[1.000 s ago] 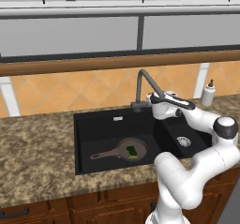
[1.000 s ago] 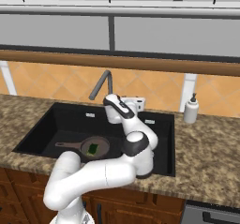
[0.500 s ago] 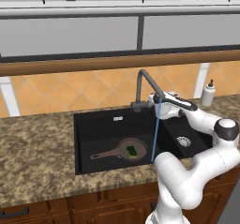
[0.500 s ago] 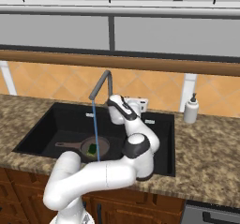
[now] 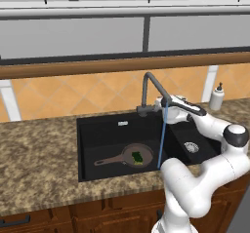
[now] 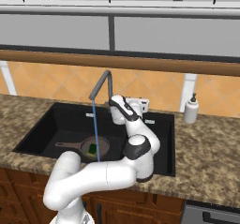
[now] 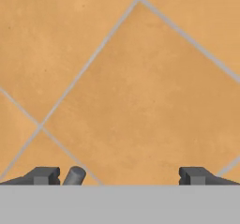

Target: Pick the pan and sponge and place them into the sink. Then turn on the water.

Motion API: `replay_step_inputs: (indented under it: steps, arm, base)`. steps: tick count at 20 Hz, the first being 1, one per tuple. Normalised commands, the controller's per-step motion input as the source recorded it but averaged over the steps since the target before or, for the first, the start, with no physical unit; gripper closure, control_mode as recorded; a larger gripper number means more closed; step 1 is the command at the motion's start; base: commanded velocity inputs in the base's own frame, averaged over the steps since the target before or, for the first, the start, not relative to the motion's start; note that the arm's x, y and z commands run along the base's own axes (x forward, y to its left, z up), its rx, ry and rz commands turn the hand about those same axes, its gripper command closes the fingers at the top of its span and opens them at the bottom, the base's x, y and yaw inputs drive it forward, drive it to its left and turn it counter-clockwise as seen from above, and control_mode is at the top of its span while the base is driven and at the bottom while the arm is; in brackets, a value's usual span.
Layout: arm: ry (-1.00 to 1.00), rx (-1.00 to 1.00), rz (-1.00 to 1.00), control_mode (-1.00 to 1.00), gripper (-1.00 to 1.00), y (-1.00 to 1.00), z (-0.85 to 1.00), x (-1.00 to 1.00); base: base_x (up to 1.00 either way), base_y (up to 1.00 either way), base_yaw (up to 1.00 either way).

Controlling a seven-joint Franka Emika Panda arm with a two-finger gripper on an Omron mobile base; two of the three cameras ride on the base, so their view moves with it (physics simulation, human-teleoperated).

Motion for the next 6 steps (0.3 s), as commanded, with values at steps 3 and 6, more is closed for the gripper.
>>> replay_step_inputs:
  steps: [3,6]
  arm:
    - [0.00,0.02,0.00,-1.00,-1.00,-0.52,0.00,0.00]
    - [0.00,0.01,0.00,-1.00,-1.00,-0.46,0.00,0.00]
  base:
    - [0.00,0.00,0.00]
    - [0.00,0.00,0.00]
